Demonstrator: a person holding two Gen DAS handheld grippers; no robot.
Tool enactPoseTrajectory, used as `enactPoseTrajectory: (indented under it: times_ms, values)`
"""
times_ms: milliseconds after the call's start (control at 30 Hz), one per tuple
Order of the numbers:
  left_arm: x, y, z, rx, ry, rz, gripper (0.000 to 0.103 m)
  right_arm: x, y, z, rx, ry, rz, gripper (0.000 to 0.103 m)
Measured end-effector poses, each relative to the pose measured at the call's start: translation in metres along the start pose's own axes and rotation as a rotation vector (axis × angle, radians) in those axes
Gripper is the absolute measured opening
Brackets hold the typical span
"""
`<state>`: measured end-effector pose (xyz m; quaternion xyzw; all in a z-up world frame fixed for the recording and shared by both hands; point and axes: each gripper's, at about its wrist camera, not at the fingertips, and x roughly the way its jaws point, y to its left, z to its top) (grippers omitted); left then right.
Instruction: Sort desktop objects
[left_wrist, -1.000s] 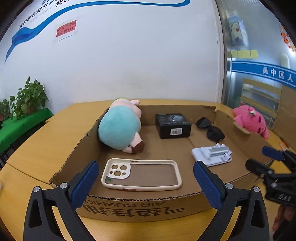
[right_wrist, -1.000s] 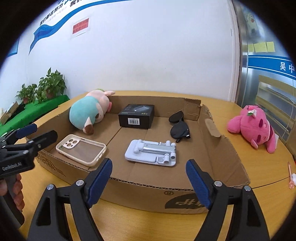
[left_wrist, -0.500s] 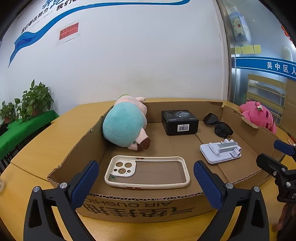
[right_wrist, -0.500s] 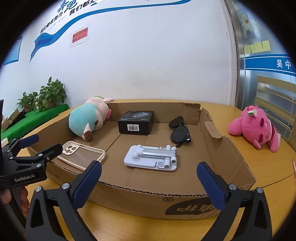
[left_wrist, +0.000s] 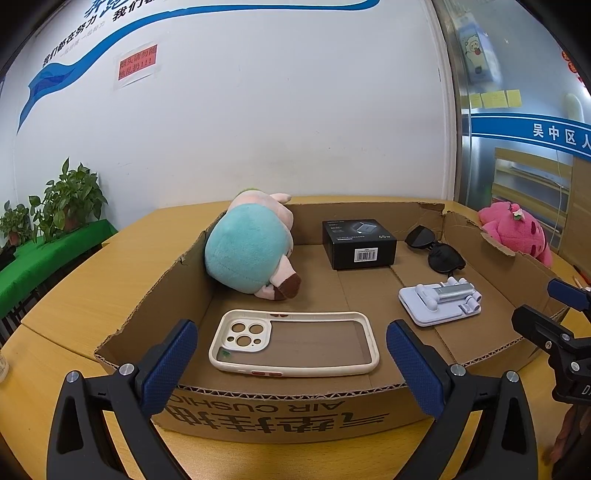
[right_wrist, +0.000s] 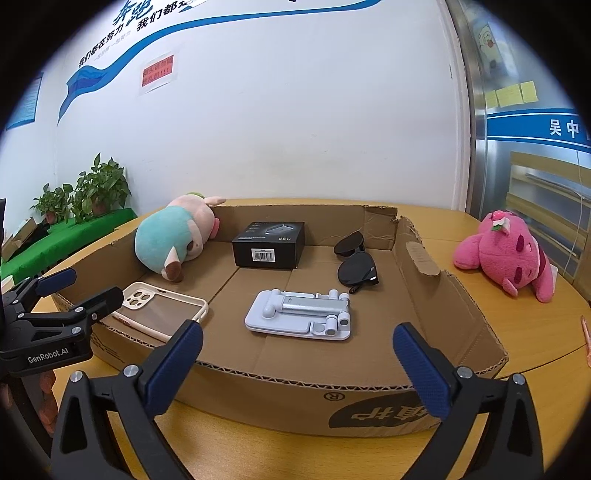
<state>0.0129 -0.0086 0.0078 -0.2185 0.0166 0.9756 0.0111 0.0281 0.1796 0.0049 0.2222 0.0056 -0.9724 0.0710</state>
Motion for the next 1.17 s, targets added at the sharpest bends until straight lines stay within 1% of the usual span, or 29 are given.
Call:
enactPoseTrajectory:
  times_ms: [300, 800, 1167]
  values:
    - [-0.0004, 0.0004, -0.0005, -0.002, 0.000, 0.002, 0.103, -0.0010, 0.0001, 0.0010, 0.007, -0.002, -0.029, 0.102]
    - [-0.0004, -0.0007, -0.0002, -0.009, 0.006, 0.026, 0.103, -0.0016, 0.0009, 0.0010, 0.010, -0.001, -0.031, 0.102]
    - [0.0012, 0.0002, 0.0004, -0.008, 0.008, 0.026, 0.103, -0.0029, 0.0010, 0.0001, 0.013, 0.001, -0.030, 0.102]
